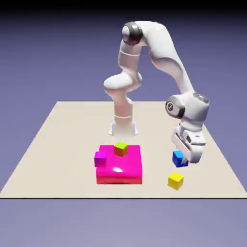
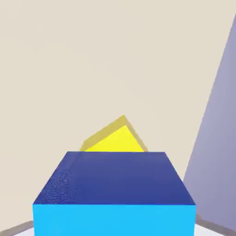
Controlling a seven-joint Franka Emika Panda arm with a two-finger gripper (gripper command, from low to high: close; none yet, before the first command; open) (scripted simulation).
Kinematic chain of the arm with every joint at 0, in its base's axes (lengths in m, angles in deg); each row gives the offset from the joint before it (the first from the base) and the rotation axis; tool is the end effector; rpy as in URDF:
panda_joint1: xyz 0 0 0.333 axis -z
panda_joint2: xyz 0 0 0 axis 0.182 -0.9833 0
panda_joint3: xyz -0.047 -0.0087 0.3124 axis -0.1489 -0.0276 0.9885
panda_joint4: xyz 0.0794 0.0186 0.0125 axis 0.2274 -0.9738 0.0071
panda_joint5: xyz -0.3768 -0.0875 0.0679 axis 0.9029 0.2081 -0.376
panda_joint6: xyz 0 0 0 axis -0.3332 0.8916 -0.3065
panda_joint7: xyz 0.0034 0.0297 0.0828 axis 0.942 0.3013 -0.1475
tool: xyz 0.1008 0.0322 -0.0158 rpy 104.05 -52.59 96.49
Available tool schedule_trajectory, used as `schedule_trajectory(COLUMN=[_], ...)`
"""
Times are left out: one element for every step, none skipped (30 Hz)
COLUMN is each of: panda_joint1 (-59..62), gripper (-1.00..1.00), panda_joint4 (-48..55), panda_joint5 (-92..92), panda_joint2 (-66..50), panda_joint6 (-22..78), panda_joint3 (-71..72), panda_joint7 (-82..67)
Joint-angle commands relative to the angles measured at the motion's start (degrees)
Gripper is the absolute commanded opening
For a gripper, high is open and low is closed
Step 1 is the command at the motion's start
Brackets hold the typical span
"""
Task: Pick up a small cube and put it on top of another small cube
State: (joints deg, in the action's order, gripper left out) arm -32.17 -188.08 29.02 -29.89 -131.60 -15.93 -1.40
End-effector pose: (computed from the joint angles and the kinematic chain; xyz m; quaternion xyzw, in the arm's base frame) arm 0.4670 0.2623 0.1984 0.8679 0.4876 -0.0261 0.0912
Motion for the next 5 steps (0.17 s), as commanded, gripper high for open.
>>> schedule_trajectory(panda_joint1=[0.37, 0.44, 0.44, 0.44, 0.07], gripper=[-1.0, -1.0, 1.0, 1.0, 1.0], panda_joint4=[-0.08, -0.09, -0.09, -0.09, -0.01], panda_joint5=[-0.13, -0.16, -0.16, -0.16, 0.0], panda_joint2=[-2.08, -2.47, -2.47, -2.47, -0.4], panda_joint6=[-2.22, -2.63, -2.63, -2.63, -0.47], panda_joint3=[0.12, 0.14, 0.14, 0.14, 0.02], panda_joint7=[0.0, -0.01, -0.01, -0.01, 0.02])
